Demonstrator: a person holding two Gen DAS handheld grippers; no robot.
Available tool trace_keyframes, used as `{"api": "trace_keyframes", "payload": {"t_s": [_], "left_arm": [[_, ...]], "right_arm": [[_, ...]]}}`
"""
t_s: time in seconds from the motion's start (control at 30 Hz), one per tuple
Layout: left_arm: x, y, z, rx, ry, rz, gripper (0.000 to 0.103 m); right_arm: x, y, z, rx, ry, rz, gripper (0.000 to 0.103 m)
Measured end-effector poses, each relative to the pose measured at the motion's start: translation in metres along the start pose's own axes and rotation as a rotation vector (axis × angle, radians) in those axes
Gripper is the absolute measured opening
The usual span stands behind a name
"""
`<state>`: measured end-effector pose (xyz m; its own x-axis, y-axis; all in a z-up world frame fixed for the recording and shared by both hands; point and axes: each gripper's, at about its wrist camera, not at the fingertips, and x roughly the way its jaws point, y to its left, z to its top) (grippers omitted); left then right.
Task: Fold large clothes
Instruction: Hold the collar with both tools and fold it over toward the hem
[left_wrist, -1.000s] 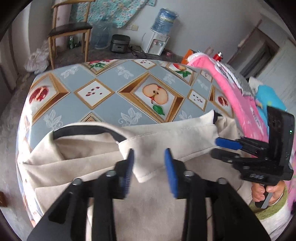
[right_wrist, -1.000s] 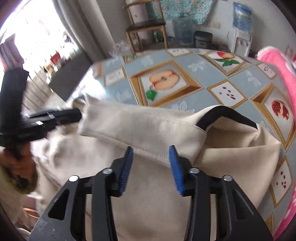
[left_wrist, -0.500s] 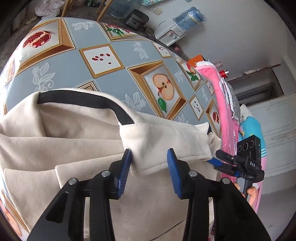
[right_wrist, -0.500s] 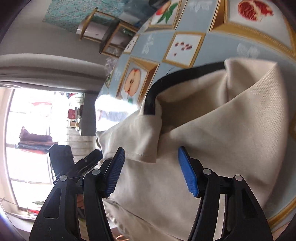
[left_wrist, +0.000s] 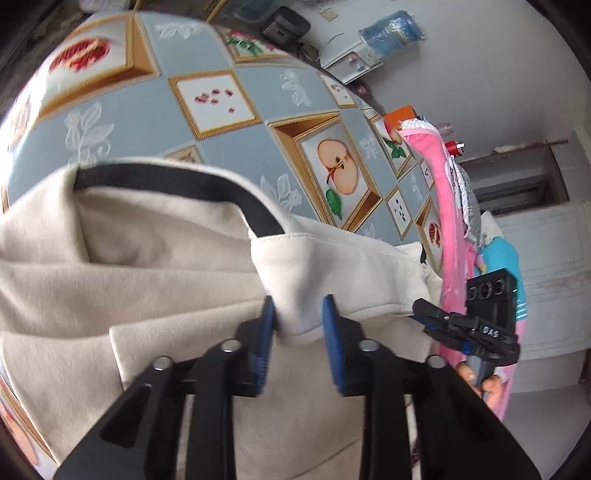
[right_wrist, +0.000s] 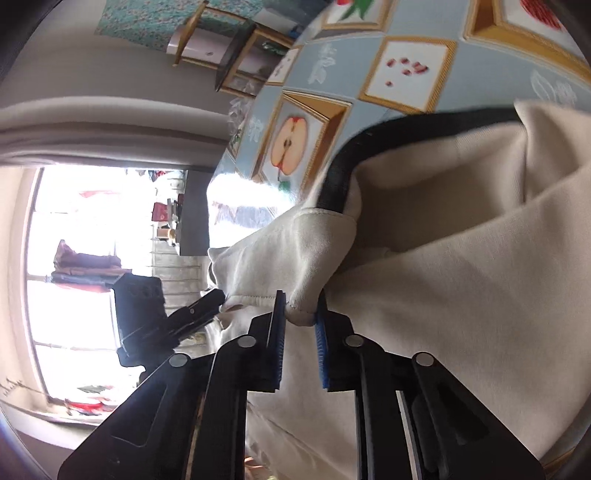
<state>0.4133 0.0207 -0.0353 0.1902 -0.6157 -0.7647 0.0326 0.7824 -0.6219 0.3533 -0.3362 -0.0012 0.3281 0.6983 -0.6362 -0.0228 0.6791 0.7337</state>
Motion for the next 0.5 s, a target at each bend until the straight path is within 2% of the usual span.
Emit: {"api": "trace_keyframes", "payload": {"t_s": [0.07, 0.17, 0.2, 0.3, 0.4, 0.5], "left_arm": [[-0.001, -0.009, 0.003, 0.087, -0.037, 0.072, 0.011], [0.002, -0.029, 0.008, 0.265, -0.108, 0.223, 0.010], [0.005, -0.035, 0.008, 0.322, -0.119, 0.270, 0.010], [0.018, -0.047, 0.007, 0.451, -0.136, 0.376, 0.010], [0.029, -0.052, 0.003, 0.564, -0.146, 0.447, 0.010], [0.037, -0.049, -0.004, 0.644, -0.126, 0.475, 0.009]], "right_arm": [[0.002, 0.010, 0.004, -0.069, -0.011, -0.057, 0.012], [0.010, 0.030, 0.011, -0.214, -0.036, -0.205, 0.012], [0.016, 0.038, 0.013, -0.274, -0.046, -0.278, 0.012], [0.032, 0.050, 0.014, -0.416, -0.050, -0.422, 0.011], [0.043, 0.052, 0.010, -0.529, -0.027, -0.506, 0.012], [0.038, 0.044, 0.006, -0.567, -0.008, -0.496, 0.012]]}}
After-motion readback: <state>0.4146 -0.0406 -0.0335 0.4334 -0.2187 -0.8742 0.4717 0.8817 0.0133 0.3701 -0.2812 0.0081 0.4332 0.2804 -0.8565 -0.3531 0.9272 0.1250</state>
